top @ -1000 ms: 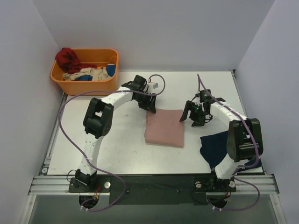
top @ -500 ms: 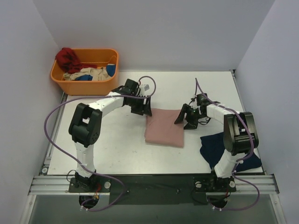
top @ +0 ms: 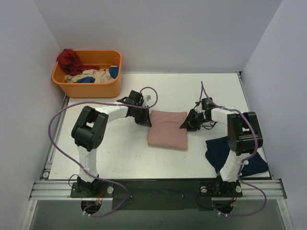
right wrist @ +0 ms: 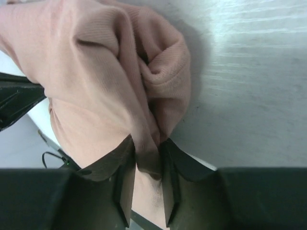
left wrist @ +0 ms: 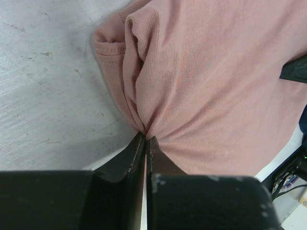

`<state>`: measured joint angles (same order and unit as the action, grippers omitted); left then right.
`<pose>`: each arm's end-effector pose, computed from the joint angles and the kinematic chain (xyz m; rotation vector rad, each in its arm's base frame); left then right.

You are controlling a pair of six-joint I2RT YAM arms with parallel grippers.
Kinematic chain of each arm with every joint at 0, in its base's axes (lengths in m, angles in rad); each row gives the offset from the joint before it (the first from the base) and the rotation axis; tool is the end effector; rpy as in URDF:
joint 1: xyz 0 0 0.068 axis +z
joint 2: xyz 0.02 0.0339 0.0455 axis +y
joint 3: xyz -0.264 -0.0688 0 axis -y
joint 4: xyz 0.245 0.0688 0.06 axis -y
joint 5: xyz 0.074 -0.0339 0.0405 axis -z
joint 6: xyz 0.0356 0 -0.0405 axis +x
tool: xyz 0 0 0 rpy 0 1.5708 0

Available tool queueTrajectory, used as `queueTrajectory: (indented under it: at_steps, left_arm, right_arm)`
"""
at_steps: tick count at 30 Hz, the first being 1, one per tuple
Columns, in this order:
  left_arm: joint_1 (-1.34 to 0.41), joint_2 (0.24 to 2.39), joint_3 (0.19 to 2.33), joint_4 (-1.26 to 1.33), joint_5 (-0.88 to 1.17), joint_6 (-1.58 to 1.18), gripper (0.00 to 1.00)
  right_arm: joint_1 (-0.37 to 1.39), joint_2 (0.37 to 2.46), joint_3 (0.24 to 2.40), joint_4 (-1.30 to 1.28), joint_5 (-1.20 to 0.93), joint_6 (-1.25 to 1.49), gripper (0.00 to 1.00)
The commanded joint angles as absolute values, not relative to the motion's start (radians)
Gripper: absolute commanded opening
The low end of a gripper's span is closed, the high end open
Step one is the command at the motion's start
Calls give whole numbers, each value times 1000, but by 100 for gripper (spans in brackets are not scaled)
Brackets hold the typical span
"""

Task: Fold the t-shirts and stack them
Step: Put the neatly folded tshirt into the corner of the board with the right arm

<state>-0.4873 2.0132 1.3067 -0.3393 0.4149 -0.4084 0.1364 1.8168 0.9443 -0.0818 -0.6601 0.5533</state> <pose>0.3571 -0.2055 0.1464 0.2616 2.7179 -0.8344 0.3406 0.0688 0.1371 0.2573 2.5697 1.1041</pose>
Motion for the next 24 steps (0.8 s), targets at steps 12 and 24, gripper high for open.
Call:
queueTrajectory:
  at_steps: [12, 24]
  left_arm:
    - [-460, 2016, 1372, -466, 344, -347, 42]
    - [-230, 1784, 1391, -560, 443, -178, 67]
  right_arm:
    - [143, 1839, 992, -266, -661, 419, 0]
    - [328, 1641, 1140, -960, -324, 153, 0]
